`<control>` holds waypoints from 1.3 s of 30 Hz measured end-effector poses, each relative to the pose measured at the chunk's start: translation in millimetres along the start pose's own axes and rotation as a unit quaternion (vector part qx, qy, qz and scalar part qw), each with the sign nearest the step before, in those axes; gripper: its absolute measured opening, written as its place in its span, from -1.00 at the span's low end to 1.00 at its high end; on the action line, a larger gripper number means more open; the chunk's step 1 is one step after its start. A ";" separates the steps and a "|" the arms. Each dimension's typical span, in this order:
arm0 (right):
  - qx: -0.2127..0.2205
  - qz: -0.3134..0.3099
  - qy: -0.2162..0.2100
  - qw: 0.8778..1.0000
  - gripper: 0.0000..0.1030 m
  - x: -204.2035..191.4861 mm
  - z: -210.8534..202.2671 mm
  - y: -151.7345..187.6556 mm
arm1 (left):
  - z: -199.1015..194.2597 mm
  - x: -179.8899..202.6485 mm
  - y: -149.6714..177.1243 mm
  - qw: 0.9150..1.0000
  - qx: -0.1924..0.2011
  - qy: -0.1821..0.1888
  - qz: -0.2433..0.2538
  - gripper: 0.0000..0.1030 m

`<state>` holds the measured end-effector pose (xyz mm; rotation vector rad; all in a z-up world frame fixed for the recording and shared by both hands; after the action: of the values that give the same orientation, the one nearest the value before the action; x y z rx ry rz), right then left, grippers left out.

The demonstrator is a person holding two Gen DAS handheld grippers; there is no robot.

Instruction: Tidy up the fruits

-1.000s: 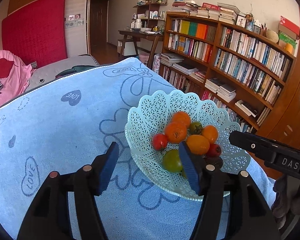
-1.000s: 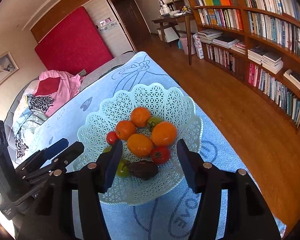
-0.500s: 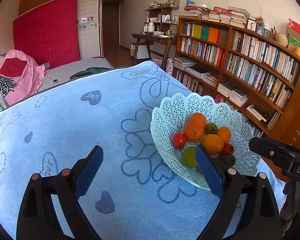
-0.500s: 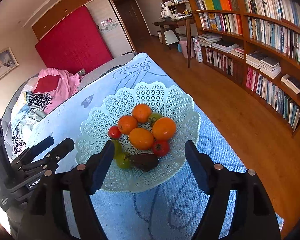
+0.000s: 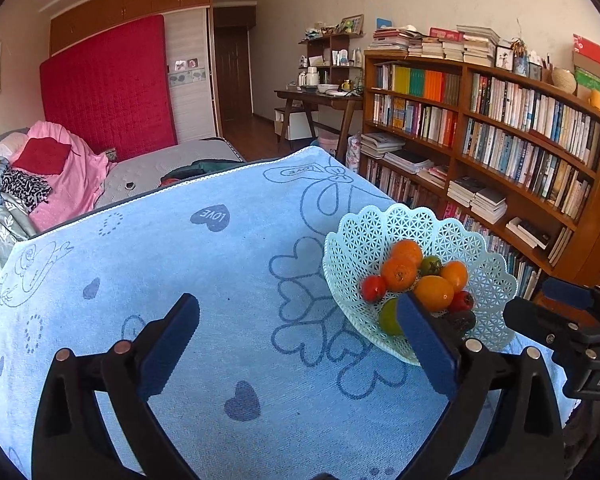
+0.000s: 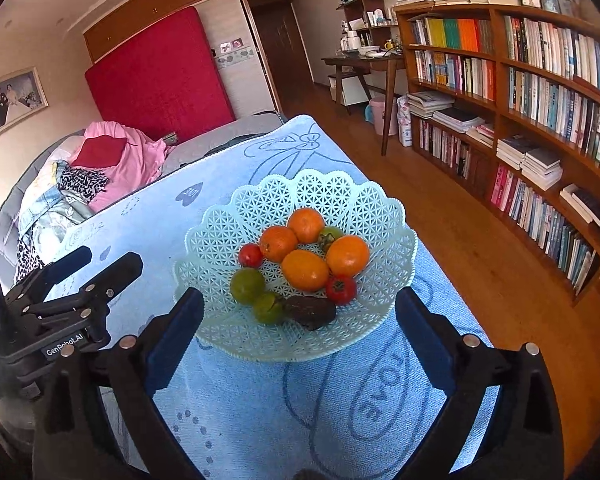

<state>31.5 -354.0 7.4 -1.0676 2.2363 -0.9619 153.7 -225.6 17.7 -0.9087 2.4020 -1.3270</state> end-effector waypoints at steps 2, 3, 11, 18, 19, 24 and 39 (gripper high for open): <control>0.008 0.000 0.006 1.000 0.95 0.1 -3.2 -0.2 | -4.7 0.2 -0.4 1.000 0.006 -0.006 0.003 0.90; 0.012 0.000 0.010 1.000 0.95 0.4 -5.0 -0.1 | -6.8 0.1 -0.6 1.000 0.009 -0.009 0.005 0.90; 0.029 -0.023 0.049 0.998 0.95 3.7 -11.5 2.3 | -18.3 0.0 3.6 0.999 0.015 -0.035 0.016 0.90; 0.039 -0.045 0.067 0.996 0.95 0.4 -14.3 8.2 | -27.2 4.1 8.4 0.999 0.019 -0.038 0.021 0.90; 0.040 -0.049 0.068 0.996 0.95 -0.7 -14.7 9.5 | -27.7 4.9 9.3 0.999 0.018 -0.041 0.023 0.90; 0.047 -0.080 0.079 0.993 0.95 -8.0 -16.0 15.8 | -28.7 7.9 13.1 0.998 0.014 -0.054 0.033 0.90; 0.045 -0.083 0.084 0.992 0.95 -6.1 -15.4 17.9 | -26.1 17.6 14.0 0.996 0.012 -0.065 0.059 0.90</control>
<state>16.4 -335.1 4.3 -1.1857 2.2378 -1.2525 121.7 -213.7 21.9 -0.8084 2.2983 -1.2126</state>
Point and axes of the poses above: each gripper's, at about its wrist camera, not at the fingertips, and z roughly the way its jaws point, x to its right, y to its underside, the point moved 5 cm from there along z, roughly the way its jaws point, and after that the axes turned 11 degrees about y, right-handed, at the moved point
